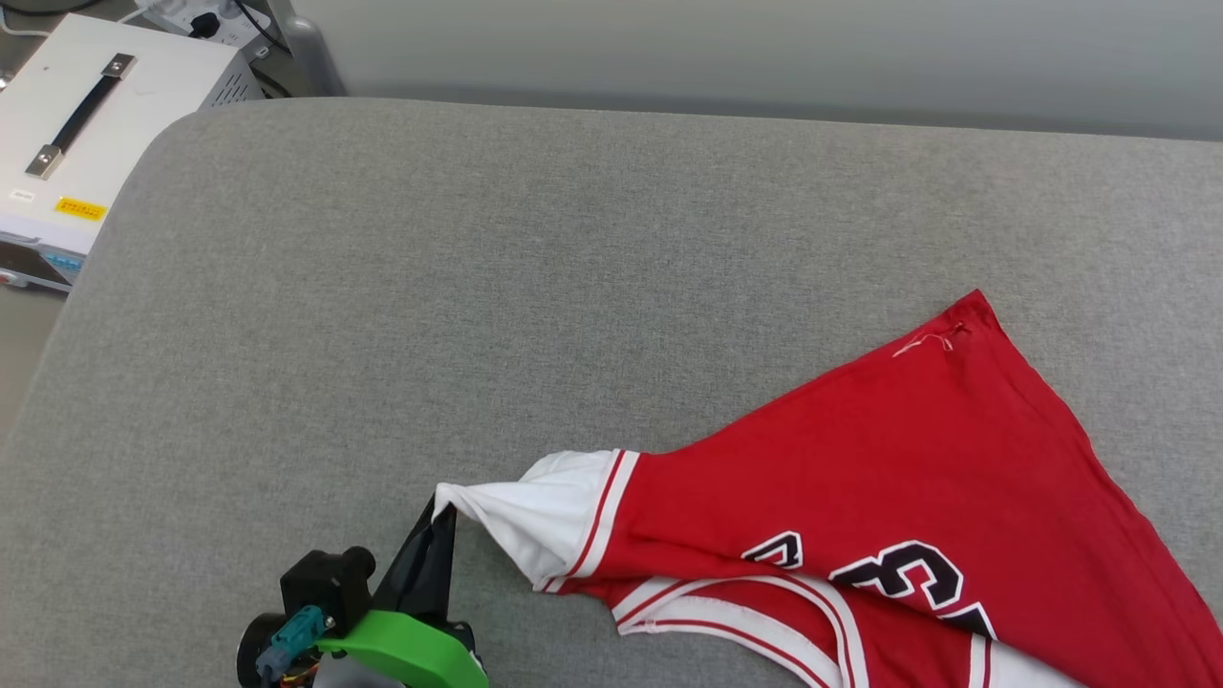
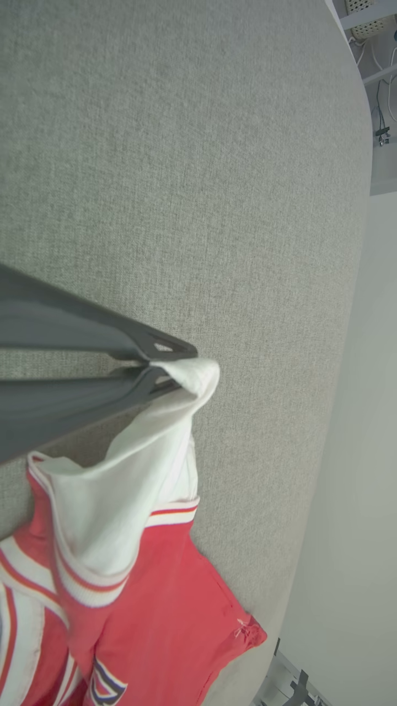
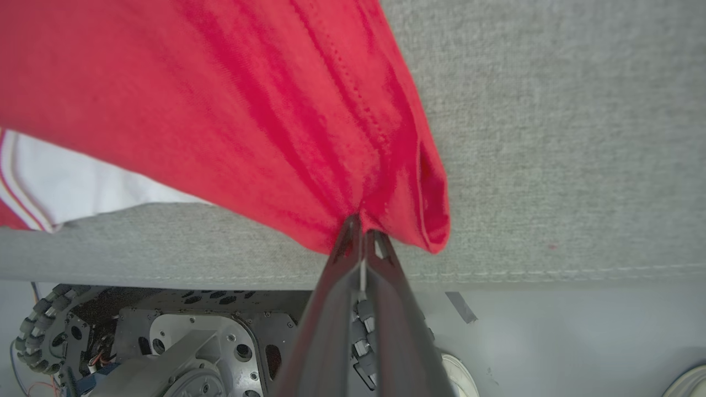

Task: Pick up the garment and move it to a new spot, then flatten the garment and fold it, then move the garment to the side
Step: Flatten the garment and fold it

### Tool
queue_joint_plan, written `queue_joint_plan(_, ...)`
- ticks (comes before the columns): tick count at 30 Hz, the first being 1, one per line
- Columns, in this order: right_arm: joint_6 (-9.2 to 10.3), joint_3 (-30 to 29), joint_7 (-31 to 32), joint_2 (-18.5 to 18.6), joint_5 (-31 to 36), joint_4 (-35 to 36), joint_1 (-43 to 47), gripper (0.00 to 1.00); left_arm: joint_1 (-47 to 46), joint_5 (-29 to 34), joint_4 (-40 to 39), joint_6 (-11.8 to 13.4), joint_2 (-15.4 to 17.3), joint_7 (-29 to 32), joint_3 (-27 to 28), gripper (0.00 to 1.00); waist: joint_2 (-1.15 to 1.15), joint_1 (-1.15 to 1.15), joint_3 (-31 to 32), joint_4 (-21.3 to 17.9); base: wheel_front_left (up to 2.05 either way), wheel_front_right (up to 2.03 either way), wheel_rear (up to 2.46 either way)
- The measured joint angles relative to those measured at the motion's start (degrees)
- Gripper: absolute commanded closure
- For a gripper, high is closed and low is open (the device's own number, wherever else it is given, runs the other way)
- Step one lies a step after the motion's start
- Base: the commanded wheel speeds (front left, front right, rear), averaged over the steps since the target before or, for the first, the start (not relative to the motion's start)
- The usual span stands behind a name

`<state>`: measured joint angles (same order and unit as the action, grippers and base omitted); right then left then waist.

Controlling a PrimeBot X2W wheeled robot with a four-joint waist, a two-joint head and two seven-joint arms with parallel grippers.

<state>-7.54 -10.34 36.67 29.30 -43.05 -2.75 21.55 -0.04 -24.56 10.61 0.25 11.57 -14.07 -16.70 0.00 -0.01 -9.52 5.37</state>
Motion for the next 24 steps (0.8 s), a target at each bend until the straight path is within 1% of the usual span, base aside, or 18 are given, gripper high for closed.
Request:
queue_joint_plan(2,0.0,-0.9,0.2,-0.6,0.3,0.5,0.1,0.99,0.0,-0.2,0.0,0.0,0.1,0.0,0.0,1.0,0.0,0.0,0.0,-0.2,0.0,0.0,0.0)
queue_joint_plan(3,0.0,-1.6,0.1,-0.9,0.7,1.0,0.1,0.58,0.0,-0.2,0.0,0.0,0.2,0.0,0.0,1.0,0.0,0.0,0.0,-0.4,0.0,0.0,0.0)
queue_joint_plan(4,0.0,-2.4,0.0,-1.0,1.1,1.6,0.1,0.0,0.0,-0.2,0.1,0.0,0.3,0.0,0.1,1.0,0.0,0.0,0.1,-0.5,0.0,0.0,0.0)
queue_joint_plan(9,0.01,-5.8,-0.8,-0.6,1.0,5.9,-2.1,0.0,0.0,-0.2,0.0,0.1,0.6,0.0,-0.1,1.0,0.0,0.0,0.6,-0.9,0.0,0.0,0.0)
queue_joint_plan(13,0.01,-7.5,-1.1,2.7,1.0,10.8,-6.3,0.0,0.0,-0.2,-0.1,0.1,0.6,0.0,-0.5,1.0,0.0,0.0,0.5,-0.8,0.0,0.0,0.0)
queue_joint_plan(16,0.01,-7.7,-0.9,5.5,1.0,13.8,-10.8,0.0,-0.1,-0.2,-0.3,0.1,0.6,0.0,-1.1,1.0,0.0,0.0,0.0,-0.4,0.0,0.0,0.0)
queue_joint_plan(19,0.01,-6.4,1.3,8.7,0.9,15.8,-16.4,0.0,-0.5,-0.1,-0.4,0.1,0.6,0.0,-1.6,1.0,0.0,0.0,-0.7,0.1,0.0,0.0,0.0)
queue_joint_plan(22,0.01,-2.5,4.0,11.7,1.2,16.3,-22.7,0.0,-1.7,0.1,-0.5,0.0,0.3,0.0,-2.3,1.0,0.0,0.0,-1.7,0.9,0.0,0.0,0.0)
queue_joint_plan(24,0.01,1.4,6.3,13.3,2.1,15.8,-27.6,0.0,-2.8,0.5,-0.5,-0.2,-0.1,0.0,-3.0,1.0,0.0,0.0,-2.4,1.6,0.0,0.0,0.0)
